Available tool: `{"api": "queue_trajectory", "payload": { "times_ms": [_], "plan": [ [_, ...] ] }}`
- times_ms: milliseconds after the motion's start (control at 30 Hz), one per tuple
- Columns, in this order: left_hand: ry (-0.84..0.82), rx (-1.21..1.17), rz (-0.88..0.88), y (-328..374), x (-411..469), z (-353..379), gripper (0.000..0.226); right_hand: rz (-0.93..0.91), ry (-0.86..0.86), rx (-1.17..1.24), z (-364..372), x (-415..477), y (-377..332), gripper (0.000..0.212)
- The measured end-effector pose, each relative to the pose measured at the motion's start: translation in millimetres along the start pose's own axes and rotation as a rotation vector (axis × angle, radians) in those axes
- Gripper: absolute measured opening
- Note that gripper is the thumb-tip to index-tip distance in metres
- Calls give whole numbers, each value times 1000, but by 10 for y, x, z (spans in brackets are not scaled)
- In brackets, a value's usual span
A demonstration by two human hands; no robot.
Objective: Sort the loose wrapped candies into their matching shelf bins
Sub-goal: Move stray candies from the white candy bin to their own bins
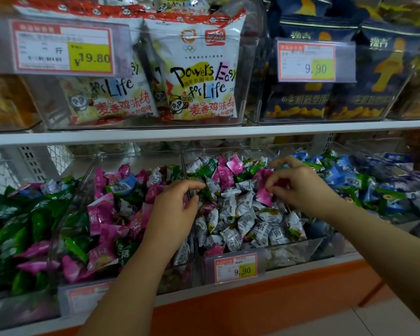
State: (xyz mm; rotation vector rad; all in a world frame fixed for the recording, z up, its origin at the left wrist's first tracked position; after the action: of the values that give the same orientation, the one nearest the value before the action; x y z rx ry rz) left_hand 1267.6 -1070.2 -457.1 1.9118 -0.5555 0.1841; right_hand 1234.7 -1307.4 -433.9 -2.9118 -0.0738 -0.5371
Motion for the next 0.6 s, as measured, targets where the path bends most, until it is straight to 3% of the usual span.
{"api": "queue_trajectory", "payload": {
  "times_ms": [67,200,333,467,600],
  "plan": [
    [2,12,25,28,-7,-4,25,-33,-56,-5,49,28,-15,16],
    [-10,47,63,40,-8,-7,25,-28,-347,19,260,123,-15,50],
    [-23,90,105,42,-43,-98,25,-62,-502,-86,278,127,-50,46],
    [-8,129,125,39,-137,-309,25,-30,-321,-182,160,116,-96,20],
    [50,197,73,-88,-232,-613,24,-6,-3,-75,16,82,-476,22]
  ]
}}
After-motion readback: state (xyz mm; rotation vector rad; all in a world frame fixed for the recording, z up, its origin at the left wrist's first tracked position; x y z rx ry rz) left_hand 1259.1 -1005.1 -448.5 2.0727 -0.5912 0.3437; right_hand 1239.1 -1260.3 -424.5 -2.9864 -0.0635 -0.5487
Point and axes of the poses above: each hand's wrist, its own x-axis towards the middle knuckle, its own z-axis out of the palm, y = z × x, the point moved 6 cm from there along x, towards the middle knuckle, and after that the axes turned 9 degrees about -x, right-handed, at the moved point
